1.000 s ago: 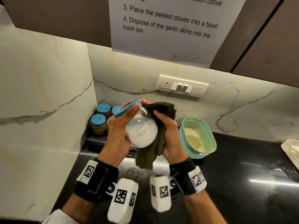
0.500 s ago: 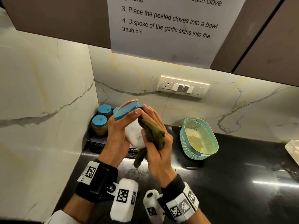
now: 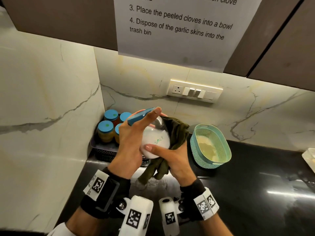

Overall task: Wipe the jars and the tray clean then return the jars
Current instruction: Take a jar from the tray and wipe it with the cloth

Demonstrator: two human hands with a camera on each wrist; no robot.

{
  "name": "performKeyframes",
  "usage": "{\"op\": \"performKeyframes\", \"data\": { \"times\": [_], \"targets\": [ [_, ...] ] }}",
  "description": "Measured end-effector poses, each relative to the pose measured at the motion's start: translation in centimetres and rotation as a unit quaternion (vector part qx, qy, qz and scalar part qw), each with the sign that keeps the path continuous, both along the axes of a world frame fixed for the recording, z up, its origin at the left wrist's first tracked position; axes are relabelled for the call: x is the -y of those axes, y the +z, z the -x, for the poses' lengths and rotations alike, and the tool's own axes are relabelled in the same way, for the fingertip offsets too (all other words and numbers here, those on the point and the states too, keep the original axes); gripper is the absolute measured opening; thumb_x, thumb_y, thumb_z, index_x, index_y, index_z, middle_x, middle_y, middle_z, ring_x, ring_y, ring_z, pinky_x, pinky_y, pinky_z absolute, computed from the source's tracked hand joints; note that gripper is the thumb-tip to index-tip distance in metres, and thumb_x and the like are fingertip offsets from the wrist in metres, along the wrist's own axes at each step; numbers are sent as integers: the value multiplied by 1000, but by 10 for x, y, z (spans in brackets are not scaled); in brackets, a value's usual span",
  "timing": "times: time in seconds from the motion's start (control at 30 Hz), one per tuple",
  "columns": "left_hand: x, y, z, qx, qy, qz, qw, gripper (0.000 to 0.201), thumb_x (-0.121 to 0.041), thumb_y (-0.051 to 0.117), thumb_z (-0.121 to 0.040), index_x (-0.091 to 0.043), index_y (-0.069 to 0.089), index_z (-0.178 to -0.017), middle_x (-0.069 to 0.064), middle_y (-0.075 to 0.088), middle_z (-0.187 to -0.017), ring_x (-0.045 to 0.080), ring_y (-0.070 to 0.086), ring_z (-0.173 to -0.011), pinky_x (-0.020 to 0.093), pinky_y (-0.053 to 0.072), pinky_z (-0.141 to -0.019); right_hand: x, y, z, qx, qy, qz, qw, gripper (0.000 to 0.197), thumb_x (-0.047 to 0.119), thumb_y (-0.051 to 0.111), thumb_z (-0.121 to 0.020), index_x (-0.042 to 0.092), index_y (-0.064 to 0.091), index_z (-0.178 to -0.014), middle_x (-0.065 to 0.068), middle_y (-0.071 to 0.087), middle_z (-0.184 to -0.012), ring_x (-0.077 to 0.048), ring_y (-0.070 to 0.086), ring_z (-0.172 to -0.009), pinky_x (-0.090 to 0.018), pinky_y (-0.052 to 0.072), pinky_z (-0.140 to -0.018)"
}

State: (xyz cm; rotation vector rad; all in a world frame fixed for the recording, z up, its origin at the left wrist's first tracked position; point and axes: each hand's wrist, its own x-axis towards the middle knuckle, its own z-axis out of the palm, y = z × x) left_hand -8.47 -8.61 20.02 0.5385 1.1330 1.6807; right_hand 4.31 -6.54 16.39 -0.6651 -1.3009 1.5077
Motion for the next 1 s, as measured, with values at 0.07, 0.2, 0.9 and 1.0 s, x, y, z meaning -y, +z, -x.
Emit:
{"op": "performKeyframes", "data": {
  "times": [0.07,0.2,0.9,1.0],
  "targets": [
    [-3,3,10,-40,-62,-14,997,95,-56,94,-48,-5,69,-124,19,75,-114,37,73,-104,49,60,-89,-5,5,-7,-62,59,90,992,79,6,92,-65,6,61,-138,-25,67,-133,-45,64,-124,-62,54,-103],
    [-7,4,32,-23,-215,-58,975,104,-60,96,-46,-11,65,-132,15,70,-123,29,66,-106,41,58,-86,-14,12,-21,-111,199,270,935,90,23,103,-38,5,75,-121,-27,67,-126,-44,64,-115,-53,59,-95],
    [-9,0,12,135,-48,-48,989,66,-34,93,-69,0,68,-120,21,67,-114,36,68,-103,41,56,-87,0,-9,29,94,-185,-338,918,57,2,89,-79,-2,66,-131,-21,61,-146,-37,52,-143,-67,41,-113],
    [-11,1,9,95,9,-41,995,57,-28,88,-74,3,69,-118,22,72,-108,36,73,-95,42,59,-80,2,3,32,34,-120,-151,981,82,5,93,-74,1,53,-145,-13,61,-146,-31,58,-138,-60,47,-112]
  ]
}}
